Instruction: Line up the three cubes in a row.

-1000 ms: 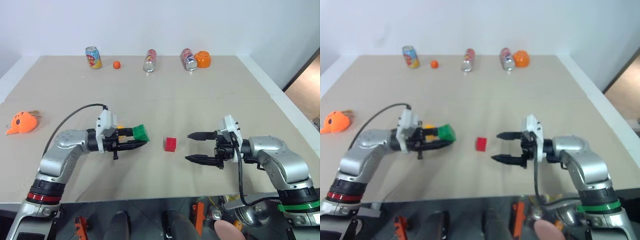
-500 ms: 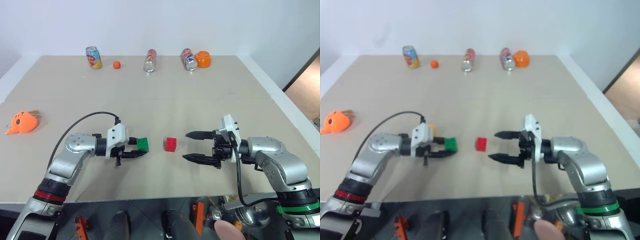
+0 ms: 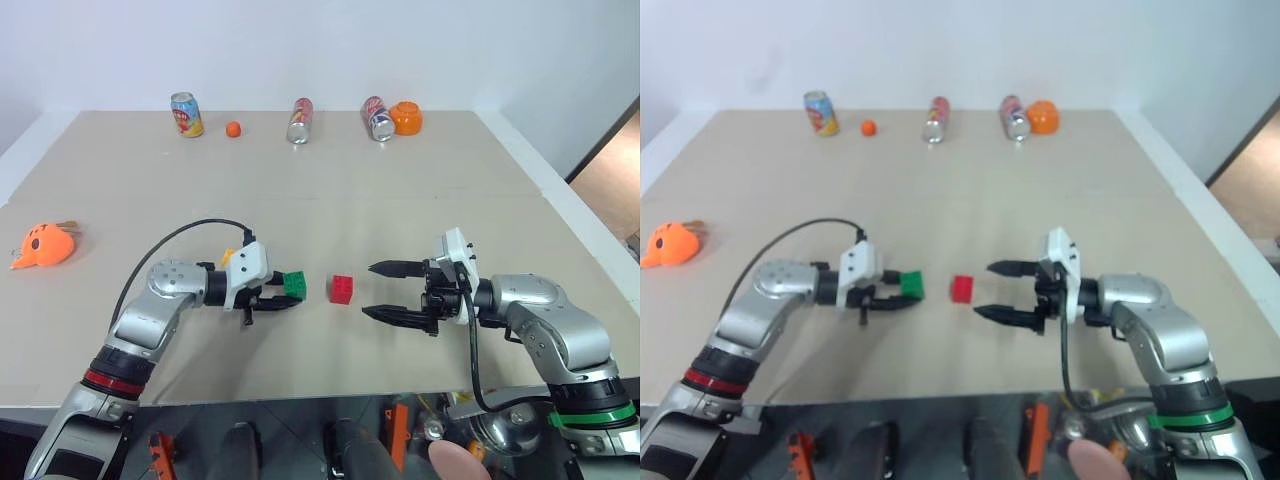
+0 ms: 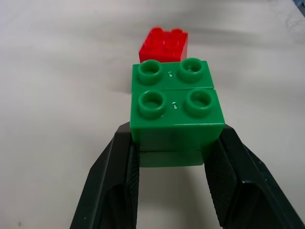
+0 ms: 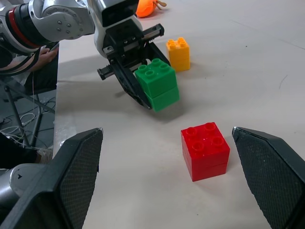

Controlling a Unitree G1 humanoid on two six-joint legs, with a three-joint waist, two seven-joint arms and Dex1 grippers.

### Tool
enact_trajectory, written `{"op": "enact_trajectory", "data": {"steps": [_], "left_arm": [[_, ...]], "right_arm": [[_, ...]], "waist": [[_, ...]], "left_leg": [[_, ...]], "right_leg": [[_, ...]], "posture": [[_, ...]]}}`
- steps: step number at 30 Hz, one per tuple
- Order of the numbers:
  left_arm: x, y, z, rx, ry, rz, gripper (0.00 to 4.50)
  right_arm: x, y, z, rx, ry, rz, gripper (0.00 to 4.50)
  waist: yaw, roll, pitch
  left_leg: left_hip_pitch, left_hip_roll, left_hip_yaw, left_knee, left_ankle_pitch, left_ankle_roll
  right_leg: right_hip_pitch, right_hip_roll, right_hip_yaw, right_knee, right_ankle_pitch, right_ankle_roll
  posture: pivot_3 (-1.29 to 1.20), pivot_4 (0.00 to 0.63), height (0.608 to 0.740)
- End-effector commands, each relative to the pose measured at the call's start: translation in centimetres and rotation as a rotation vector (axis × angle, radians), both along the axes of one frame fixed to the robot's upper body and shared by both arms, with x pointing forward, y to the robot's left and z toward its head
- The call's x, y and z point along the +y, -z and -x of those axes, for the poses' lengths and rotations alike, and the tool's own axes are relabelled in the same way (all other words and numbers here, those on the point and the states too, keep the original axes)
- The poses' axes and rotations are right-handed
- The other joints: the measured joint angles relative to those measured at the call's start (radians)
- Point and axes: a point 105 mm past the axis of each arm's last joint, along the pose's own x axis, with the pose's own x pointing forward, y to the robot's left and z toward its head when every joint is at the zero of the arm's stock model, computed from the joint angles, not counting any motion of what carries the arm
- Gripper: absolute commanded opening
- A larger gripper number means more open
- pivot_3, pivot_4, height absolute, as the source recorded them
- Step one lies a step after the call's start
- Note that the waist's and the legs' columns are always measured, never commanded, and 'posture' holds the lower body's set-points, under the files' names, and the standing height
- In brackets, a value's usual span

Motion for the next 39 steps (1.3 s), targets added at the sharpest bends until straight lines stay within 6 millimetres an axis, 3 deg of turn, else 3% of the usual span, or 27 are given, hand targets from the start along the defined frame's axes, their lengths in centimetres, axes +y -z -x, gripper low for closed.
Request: {"op": "enact_trajectory", "data": {"steps": [1,13,30,39], "left_arm": [[0.3,-1.0,-0.2,-0.007,0.02,0.006,1.33],[2.3,-1.1,-2.7,0.066,-0.028,0.017,1.33],[0.9,0.7,-1.8,0.08,0.125,-0.038,1.33],[0.6,0.6,-3.1,0.05,0.112,-0.056,1.33]], "right_arm": [[0.4,-1.1,0.4,-0.053,-0.018,-0.013,4.5],[0.4,-1.1,0.4,-0.056,-0.011,-0.017,4.5],[0.4,-1.1,0.5,-0.059,-0.003,-0.02,4.5],[0.6,-1.1,0.5,-0.062,-0.007,-0.023,4.5]], "waist": [[0.0,0.0,0.0],[0.0,0.0,0.0],[0.0,0.0,0.0],[0.0,0.0,0.0]], "left_leg": [[0.0,0.0,0.0,0.0,0.0,0.0],[0.0,0.0,0.0,0.0,0.0,0.0],[-0.001,0.0,0.0,0.0,0.0,0.0],[-0.001,0.0,0.0,0.001,0.0,0.0]], "right_leg": [[0.0,0.0,0.0,0.0,0.0,0.0],[0.0,0.0,0.0,0.0,0.0,0.0],[0.0,0.0,0.0,0.0,0.0,0.0],[0.0,0.001,0.0,0.0,0.0,0.0]], "posture": [[0.0,0.15,0.74],[0.0,0.15,0.74],[0.0,0.15,0.74],[0.0,0.15,0.74]]}}
